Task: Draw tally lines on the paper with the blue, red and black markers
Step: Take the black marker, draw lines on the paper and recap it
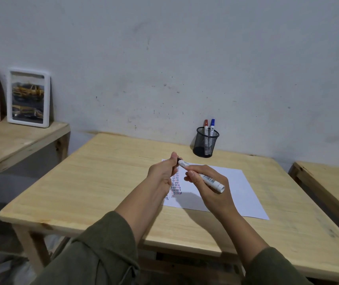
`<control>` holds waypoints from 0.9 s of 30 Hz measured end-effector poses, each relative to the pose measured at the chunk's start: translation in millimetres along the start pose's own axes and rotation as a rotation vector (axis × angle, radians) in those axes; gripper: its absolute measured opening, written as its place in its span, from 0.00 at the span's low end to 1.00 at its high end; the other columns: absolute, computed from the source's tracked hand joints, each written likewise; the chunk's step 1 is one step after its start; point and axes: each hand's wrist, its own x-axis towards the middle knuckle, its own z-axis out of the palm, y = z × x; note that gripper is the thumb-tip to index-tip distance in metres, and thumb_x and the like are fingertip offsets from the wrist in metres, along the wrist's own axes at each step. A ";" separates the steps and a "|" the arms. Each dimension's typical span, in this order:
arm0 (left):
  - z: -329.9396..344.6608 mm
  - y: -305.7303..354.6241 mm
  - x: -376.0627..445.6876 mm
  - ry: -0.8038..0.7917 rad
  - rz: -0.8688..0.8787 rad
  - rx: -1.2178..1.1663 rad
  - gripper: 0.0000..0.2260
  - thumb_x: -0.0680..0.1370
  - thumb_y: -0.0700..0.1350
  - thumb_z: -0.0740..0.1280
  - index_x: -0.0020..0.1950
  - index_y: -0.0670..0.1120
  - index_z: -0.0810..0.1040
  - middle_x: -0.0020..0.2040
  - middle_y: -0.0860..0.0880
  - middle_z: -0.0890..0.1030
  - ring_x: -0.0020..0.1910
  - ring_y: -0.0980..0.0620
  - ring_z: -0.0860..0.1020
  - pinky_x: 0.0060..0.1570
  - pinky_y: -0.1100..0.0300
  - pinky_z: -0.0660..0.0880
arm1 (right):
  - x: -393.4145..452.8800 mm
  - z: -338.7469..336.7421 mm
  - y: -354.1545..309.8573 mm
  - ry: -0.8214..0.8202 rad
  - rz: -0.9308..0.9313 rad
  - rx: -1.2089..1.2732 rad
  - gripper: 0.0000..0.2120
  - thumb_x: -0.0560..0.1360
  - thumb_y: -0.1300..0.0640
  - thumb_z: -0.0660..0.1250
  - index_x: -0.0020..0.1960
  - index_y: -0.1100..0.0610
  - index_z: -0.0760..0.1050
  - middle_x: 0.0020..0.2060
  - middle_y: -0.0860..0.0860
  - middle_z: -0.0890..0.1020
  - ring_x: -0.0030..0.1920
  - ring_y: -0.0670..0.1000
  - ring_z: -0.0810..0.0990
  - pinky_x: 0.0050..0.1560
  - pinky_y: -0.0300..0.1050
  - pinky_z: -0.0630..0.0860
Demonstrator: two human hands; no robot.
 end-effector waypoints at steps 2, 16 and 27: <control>5.2 1.2 3.8 -0.029 -0.001 0.003 0.14 0.78 0.53 0.63 0.34 0.49 0.76 0.31 0.52 0.72 0.27 0.61 0.69 0.14 0.71 0.58 | 2.3 -1.0 1.4 0.003 0.003 -0.009 0.11 0.74 0.64 0.68 0.47 0.49 0.83 0.45 0.49 0.85 0.43 0.54 0.85 0.45 0.42 0.80; -60.6 -9.2 39.8 0.425 0.362 0.501 0.03 0.73 0.45 0.71 0.44 0.48 0.80 0.43 0.50 0.83 0.30 0.61 0.78 0.37 0.69 0.71 | 5.3 -15.7 18.6 -0.010 0.103 -0.104 0.11 0.74 0.63 0.69 0.53 0.51 0.80 0.45 0.46 0.85 0.42 0.48 0.85 0.48 0.45 0.81; -72.9 -30.8 59.0 0.447 0.434 0.936 0.09 0.73 0.49 0.69 0.52 0.52 0.81 0.52 0.52 0.84 0.55 0.49 0.79 0.57 0.53 0.66 | 6.8 -13.2 25.6 0.053 0.224 -0.008 0.01 0.73 0.63 0.70 0.43 0.61 0.80 0.32 0.48 0.82 0.33 0.47 0.80 0.37 0.37 0.76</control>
